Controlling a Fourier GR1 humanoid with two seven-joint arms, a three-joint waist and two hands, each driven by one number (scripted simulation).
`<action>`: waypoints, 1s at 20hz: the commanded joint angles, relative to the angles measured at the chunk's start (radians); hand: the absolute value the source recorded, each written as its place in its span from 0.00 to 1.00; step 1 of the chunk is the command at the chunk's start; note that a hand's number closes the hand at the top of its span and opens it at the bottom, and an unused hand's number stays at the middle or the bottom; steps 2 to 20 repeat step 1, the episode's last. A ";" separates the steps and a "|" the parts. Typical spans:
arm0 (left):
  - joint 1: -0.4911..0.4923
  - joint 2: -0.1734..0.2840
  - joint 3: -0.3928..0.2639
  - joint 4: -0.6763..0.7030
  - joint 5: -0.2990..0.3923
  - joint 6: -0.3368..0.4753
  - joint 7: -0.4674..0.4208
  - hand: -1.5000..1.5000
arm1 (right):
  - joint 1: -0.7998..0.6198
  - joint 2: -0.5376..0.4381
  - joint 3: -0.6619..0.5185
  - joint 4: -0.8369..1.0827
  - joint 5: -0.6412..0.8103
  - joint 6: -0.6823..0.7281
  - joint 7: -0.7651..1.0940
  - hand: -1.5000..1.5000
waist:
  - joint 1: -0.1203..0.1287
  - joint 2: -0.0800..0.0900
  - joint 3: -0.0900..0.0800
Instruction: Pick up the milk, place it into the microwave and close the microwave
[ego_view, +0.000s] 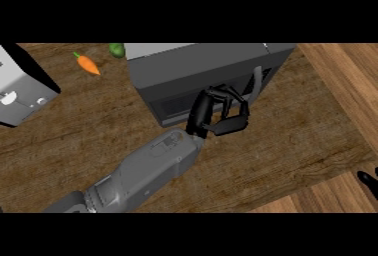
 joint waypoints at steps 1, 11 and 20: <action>-0.067 0.001 0.061 0.094 0.021 0.011 -0.014 1.00 | -0.011 -0.010 -0.002 -0.014 -0.007 -0.005 0.012 0.00 | 0.000 0.013 -0.003; -0.067 0.001 0.061 0.094 0.021 0.011 -0.014 1.00 | -0.011 -0.010 -0.002 -0.014 -0.007 -0.005 0.012 0.00 | 0.000 0.013 -0.003; -0.067 0.001 0.061 0.094 0.021 0.011 -0.014 1.00 | -0.011 -0.010 -0.002 -0.014 -0.007 -0.005 0.012 0.00 | 0.000 0.013 -0.003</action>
